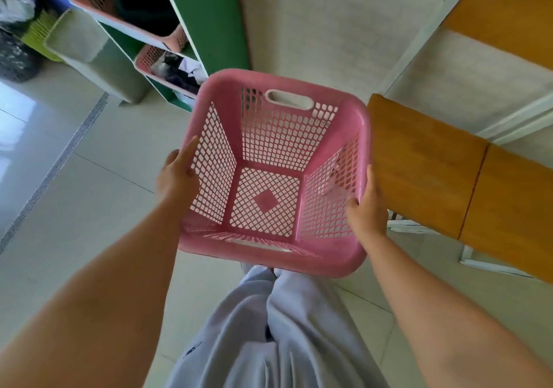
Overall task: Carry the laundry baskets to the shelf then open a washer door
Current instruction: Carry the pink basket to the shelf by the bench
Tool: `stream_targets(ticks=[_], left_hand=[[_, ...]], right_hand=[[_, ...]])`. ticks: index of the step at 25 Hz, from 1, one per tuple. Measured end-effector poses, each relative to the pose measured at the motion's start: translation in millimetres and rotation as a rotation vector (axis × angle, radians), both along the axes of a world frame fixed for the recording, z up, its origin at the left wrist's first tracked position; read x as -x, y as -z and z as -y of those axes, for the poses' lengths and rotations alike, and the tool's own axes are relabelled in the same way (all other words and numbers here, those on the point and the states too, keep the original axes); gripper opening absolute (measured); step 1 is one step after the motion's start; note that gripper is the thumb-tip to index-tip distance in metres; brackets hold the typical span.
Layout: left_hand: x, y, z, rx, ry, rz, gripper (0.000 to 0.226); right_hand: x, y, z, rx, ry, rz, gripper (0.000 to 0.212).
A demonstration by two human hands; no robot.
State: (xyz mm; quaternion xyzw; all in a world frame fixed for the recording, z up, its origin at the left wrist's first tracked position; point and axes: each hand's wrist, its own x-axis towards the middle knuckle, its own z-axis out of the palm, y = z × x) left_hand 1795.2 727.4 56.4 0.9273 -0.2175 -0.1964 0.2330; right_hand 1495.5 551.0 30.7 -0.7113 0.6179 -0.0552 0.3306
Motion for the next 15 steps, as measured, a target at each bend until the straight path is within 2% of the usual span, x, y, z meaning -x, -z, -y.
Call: stream_targets(ticks=[7, 15], left_hand=[[-100, 42, 103, -0.01, 0.128, -0.005, 0.07], [-165, 109, 178, -0.115, 0.255, -0.095, 0.081]], right_hand=[[-80, 38, 68, 0.014, 0.132, -0.023, 0.078], [-136, 102, 119, 0.089, 0.192, -0.044, 0.078]])
